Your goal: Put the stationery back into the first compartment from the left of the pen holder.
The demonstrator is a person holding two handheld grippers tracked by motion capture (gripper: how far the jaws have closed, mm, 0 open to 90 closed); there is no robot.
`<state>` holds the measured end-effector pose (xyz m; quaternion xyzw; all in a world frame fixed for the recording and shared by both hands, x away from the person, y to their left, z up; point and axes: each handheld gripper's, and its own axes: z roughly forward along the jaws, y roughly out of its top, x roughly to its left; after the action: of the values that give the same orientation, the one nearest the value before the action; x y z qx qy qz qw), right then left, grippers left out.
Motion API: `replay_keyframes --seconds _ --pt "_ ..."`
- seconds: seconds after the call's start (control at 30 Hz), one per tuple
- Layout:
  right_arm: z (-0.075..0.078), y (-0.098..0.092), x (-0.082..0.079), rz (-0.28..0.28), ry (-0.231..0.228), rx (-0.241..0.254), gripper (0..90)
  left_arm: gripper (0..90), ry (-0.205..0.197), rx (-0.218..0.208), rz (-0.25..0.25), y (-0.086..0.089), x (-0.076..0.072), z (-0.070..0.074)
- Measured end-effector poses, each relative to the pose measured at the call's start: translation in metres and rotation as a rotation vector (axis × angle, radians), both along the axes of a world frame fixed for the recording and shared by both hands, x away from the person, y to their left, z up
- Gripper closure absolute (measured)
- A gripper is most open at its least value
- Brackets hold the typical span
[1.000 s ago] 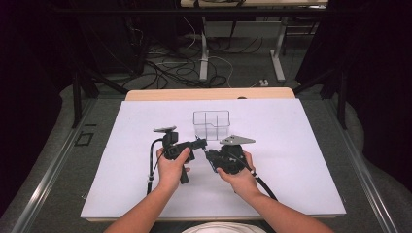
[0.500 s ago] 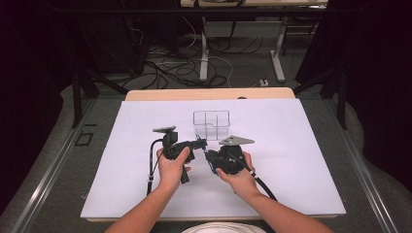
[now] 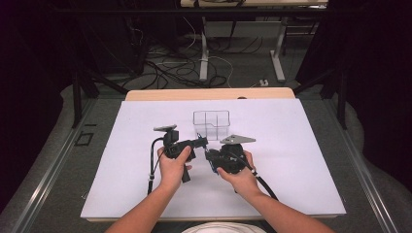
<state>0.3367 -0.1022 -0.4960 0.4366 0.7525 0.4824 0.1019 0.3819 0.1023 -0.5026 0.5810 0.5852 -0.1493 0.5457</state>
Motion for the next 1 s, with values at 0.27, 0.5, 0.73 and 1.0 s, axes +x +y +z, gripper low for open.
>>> replay_keyframes --seconds 0.27,0.5,0.73,1.0 --pt "0.003 -0.006 0.002 -0.002 0.008 -0.008 54.9 79.3 -0.031 0.020 0.009 0.000 0.002 0.005" --pt "0.003 -0.012 0.006 -0.011 0.000 -0.018 40.8 79.3 -0.081 0.068 0.030 0.001 0.004 0.011" --pt "0.005 -0.019 0.004 0.005 -0.023 -0.057 22.6 79.2 -0.181 0.131 0.064 -0.002 0.005 0.020" --pt "0.005 -0.028 0.003 0.007 -0.060 -0.099 7.9 79.2 -0.339 0.235 0.084 -0.002 0.008 0.038"
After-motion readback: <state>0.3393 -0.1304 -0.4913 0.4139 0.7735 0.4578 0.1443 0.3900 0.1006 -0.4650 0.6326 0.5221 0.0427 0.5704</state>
